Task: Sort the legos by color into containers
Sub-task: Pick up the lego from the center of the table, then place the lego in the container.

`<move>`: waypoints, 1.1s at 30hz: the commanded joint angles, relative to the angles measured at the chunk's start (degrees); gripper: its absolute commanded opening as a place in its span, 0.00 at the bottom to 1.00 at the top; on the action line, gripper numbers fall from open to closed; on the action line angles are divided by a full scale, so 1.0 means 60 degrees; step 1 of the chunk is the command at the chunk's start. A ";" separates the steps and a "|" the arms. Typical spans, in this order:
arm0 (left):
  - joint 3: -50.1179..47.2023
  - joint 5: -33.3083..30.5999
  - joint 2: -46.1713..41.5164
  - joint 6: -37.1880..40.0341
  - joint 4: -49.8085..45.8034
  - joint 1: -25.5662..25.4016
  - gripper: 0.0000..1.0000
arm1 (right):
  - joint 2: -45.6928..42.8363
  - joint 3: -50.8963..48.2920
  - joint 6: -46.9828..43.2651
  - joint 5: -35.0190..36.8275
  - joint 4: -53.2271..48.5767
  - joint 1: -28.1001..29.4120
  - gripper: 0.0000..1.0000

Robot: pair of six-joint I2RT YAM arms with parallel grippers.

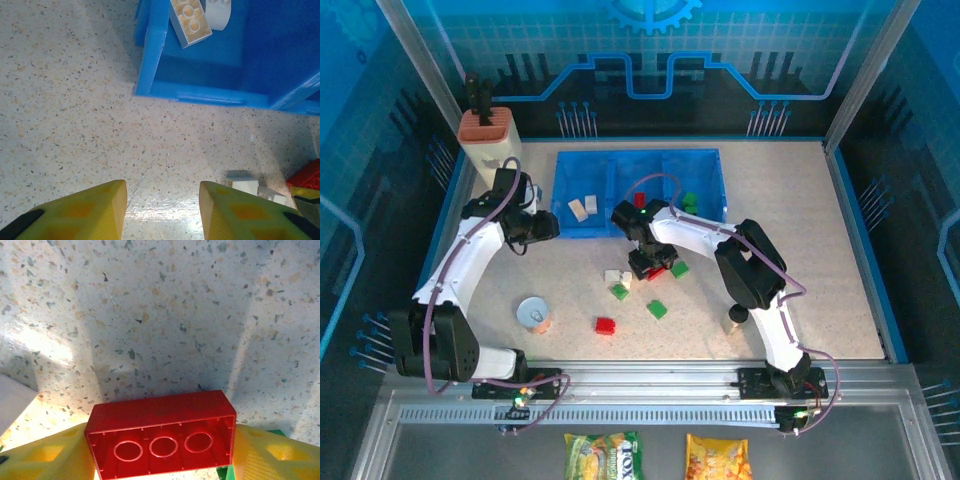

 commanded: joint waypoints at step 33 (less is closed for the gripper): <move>-0.0399 0.0349 -0.0338 0.0251 0.0464 0.0096 0.43 | 0.0947 0.4173 0.3325 0.0754 -0.0818 -0.0884 0.59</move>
